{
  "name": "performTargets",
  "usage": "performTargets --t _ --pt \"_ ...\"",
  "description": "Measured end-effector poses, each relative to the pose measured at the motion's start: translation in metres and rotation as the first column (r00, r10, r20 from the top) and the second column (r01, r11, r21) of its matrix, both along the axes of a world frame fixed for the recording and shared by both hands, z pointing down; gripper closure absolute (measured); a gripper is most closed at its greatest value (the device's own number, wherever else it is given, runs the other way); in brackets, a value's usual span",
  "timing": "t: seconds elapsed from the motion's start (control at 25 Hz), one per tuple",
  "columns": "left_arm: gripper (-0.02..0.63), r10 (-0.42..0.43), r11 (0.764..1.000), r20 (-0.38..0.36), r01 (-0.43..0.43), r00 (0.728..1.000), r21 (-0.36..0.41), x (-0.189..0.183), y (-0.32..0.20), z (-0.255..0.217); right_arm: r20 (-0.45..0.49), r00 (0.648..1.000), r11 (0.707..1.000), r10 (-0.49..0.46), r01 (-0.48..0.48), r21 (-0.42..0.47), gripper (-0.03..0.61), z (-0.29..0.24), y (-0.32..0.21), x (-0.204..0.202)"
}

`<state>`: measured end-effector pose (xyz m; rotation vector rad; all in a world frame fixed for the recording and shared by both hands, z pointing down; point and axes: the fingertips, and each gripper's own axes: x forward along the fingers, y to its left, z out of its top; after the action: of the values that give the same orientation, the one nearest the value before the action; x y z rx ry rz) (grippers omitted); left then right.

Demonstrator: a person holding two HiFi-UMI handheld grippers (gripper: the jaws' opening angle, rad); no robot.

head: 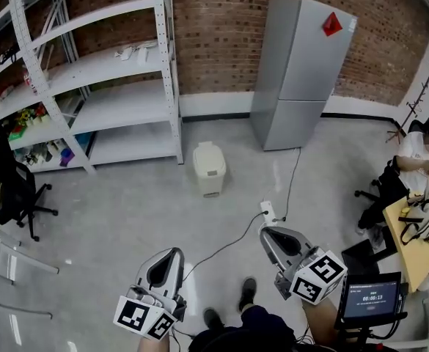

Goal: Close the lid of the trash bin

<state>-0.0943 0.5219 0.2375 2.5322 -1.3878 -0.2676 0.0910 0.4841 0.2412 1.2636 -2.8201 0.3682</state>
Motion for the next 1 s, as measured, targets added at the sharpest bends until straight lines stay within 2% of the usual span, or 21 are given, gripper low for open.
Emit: performTargets --t 0.16,0.4,0.56,0.84,1.0 --pt "0.62 0.014 1.0 0.005 -0.014 1.0 0.001 0.007 0.032 -0.001 0.002 1.0 1.0 -0.001 0.001 0.027 0.571 -0.009 0.032 0.004" --pt "0.62 0.006 1.0 0.032 -0.007 0.999 0.026 0.036 0.088 -0.016 0.035 0.999 0.999 -0.001 0.0 0.05 0.571 -0.018 0.089 0.034" --pt "0.62 0.008 1.0 0.042 -0.009 0.999 0.03 0.072 0.129 -0.019 0.046 0.999 0.997 -0.01 0.007 0.077 0.571 -0.022 0.13 0.067" --pt "0.62 0.018 1.0 0.043 -0.017 0.999 -0.013 0.151 0.199 -0.017 0.037 0.999 0.997 -0.013 0.011 0.075 0.571 -0.018 0.198 0.145" --pt "0.62 0.003 0.999 0.069 0.0 0.998 -0.039 0.171 0.234 -0.017 0.057 0.998 0.998 -0.003 -0.001 0.061 0.571 -0.018 0.227 0.173"
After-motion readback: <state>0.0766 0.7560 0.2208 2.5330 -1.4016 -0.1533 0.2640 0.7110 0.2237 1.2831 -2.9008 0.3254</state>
